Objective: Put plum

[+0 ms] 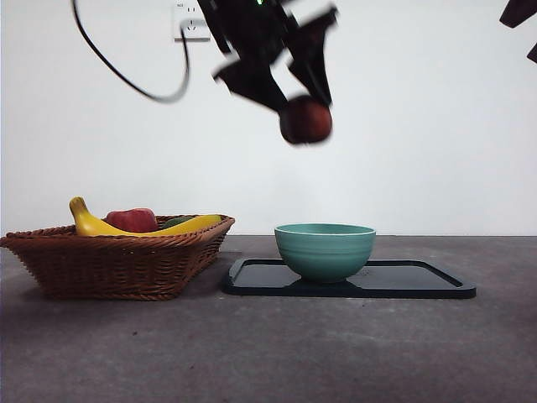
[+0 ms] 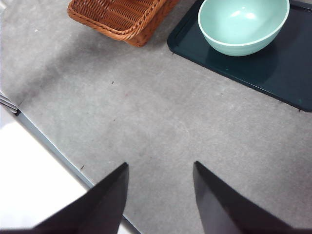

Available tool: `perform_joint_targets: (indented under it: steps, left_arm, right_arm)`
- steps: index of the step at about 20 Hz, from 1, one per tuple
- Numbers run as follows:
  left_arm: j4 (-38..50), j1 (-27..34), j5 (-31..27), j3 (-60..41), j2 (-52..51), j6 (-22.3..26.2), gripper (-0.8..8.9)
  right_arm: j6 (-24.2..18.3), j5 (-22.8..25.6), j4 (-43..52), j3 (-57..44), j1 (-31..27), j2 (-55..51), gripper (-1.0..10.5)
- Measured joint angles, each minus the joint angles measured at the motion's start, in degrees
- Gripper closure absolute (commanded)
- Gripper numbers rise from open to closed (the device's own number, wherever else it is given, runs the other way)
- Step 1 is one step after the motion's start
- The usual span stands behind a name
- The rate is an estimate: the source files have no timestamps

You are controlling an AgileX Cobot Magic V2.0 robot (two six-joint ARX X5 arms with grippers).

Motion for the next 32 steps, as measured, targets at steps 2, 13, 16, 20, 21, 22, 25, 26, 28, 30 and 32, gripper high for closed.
perform_joint_targets:
  steps: [2, 13, 16, 20, 21, 22, 25, 26, 28, 30, 32]
  left_arm:
    - [-3.45, 0.87, 0.02, 0.0, -4.04, 0.0, 6.01]
    - [-15.28, 13.33, -0.02, -7.8, -23.41, 0.0, 6.01]
    - [-8.81, 14.95, -0.02, -17.77, -27.8, 0.0, 6.01]
    - [2.89, 16.31, -0.02, -31.39, -29.31, 0.02, 6.02]
    - [6.54, 16.65, -0.04, -35.15, -29.27, 0.09, 6.02]
    - [9.49, 16.81, -0.04, -37.79, -29.24, 0.26, 6.02]
    - [18.1, 17.59, -0.02, -44.7, -28.79, 1.55, 6.02]
    - [19.8, 18.14, -0.04, -46.38, -28.15, 1.84, 6.02]
    - [20.48, 19.02, -0.07, -48.24, -25.75, 2.45, 6.02]
    - [20.7, 19.23, -0.11, -48.41, -22.34, 3.37, 6.02]
    - [21.97, 19.21, -0.09, -48.41, -19.39, 3.67, 6.02]
  right_arm:
    - [-0.02, 0.0, 0.04, 0.0, 0.0, 0.0, 7.3]
    - [-0.85, 0.13, 0.26, 0.0, 0.0, 0.0, 7.3]
    - [-1.07, 0.13, 0.33, 0.0, 0.0, 0.0, 7.3]
    - [-1.09, 0.13, 0.79, 0.0, 0.0, 0.0, 7.3]
    - [-1.09, 0.13, 0.79, 0.0, 0.0, 0.0, 7.3]
    - [-1.09, 0.13, 0.76, 0.0, 0.0, 0.0, 7.3]
    - [-1.09, 0.13, 0.79, 0.0, 0.0, 0.0, 7.3]
    - [-1.09, 0.13, 0.79, 0.0, 0.0, 0.0, 7.3]
    - [-1.09, 0.13, 0.94, 0.0, 0.0, 0.0, 7.3]
    - [-1.09, 0.13, 1.22, 0.0, 0.0, 0.0, 7.3]
    - [-1.09, 0.13, 1.27, 0.0, 0.0, 0.0, 7.3]
